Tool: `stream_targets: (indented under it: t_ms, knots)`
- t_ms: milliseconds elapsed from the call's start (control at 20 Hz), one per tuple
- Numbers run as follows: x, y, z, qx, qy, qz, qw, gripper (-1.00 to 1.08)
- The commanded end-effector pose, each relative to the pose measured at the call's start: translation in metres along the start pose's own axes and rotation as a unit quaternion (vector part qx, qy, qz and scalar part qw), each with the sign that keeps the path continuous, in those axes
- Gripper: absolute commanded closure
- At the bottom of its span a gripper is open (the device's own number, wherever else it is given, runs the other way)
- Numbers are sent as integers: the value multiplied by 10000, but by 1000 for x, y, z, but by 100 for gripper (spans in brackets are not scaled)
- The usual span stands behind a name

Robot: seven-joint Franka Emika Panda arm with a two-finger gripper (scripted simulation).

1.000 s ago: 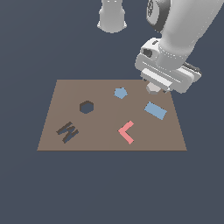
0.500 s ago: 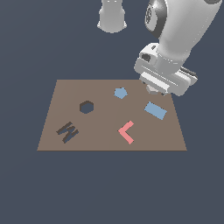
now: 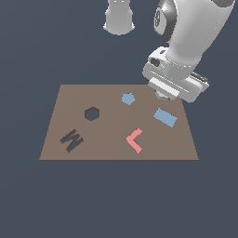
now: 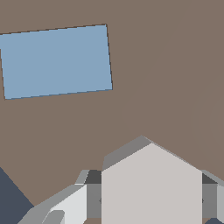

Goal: Insert a designated object into the corresponding slot on a board.

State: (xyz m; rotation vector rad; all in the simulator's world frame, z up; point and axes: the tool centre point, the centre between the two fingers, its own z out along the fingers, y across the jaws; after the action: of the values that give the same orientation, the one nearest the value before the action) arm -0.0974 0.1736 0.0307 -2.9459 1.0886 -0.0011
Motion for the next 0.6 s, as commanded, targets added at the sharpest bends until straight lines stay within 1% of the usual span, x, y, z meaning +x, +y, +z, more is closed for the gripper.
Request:
stream_targets:
  t_ms: [0, 550]
  knots:
    - [0, 1, 1, -6, -2, 2, 10000, 108]
    - [2, 3, -3, -7, -3, -33, 10000, 108]
